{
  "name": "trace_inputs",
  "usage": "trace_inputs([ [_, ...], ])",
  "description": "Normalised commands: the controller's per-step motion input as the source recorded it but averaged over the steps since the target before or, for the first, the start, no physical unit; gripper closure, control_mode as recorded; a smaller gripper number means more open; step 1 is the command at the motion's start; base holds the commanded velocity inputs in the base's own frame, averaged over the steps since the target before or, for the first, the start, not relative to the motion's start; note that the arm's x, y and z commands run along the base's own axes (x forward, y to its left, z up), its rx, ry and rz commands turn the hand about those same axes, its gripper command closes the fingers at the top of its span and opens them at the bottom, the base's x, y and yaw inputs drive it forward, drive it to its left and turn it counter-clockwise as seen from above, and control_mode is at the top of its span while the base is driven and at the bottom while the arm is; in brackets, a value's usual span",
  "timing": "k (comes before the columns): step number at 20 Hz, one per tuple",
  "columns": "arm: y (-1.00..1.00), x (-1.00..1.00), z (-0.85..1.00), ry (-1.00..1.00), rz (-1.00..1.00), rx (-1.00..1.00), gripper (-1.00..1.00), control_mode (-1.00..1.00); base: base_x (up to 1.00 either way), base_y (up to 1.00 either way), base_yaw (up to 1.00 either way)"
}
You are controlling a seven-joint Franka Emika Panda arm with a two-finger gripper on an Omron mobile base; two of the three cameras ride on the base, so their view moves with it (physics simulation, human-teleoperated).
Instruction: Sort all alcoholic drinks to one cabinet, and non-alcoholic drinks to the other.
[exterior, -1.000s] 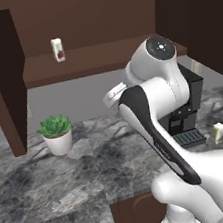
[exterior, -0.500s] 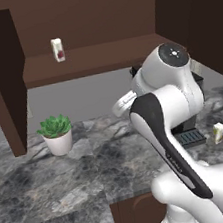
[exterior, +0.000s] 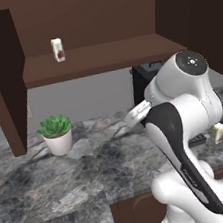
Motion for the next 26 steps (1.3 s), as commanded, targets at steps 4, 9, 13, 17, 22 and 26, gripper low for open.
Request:
trace_inputs([
  [4,-0.21,-0.29,-0.17,0.03,0.0,0.0,-1.0,-1.0,0.0,0.0,0.0],
  [9,-0.2,-0.28,-0.16,0.02,0.0,0.0,-1.0,-1.0,0.0,0.0,0.0],
  [13,-0.21,-0.27,-0.16,0.01,0.0,0.0,-1.0,-1.0,0.0,0.0,0.0],
  [17,-0.22,-0.28,-0.17,0.0,0.0,0.0,-1.0,-1.0,0.0,0.0,0.0],
  [22,-0.21,-0.27,-0.18,0.0,0.0,0.0,-1.0,-1.0,0.0,0.0,0.0],
  [26,-0.21,-0.26,-0.13,0.0,0.0,0.0,-1.0,-1.0,0.0,0.0,0.0],
])
